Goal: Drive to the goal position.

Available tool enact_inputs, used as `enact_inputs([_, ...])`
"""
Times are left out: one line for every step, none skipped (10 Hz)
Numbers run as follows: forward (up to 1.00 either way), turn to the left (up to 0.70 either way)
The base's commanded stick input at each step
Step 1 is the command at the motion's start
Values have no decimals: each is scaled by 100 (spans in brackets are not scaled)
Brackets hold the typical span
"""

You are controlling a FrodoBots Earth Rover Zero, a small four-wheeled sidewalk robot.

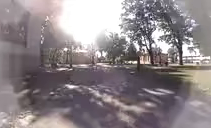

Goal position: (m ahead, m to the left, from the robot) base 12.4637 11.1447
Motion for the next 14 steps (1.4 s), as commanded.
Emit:
enact_inputs([70,0])
enact_inputs([70,0])
enact_inputs([70,0])
enact_inputs([70,0])
enact_inputs([70,0])
enact_inputs([70,0])
enact_inputs([70,0])
enact_inputs([70,0])
enact_inputs([70,0])
enact_inputs([70,0])
enact_inputs([70,0])
enact_inputs([70,0])
enact_inputs([70,0])
enact_inputs([70,0])
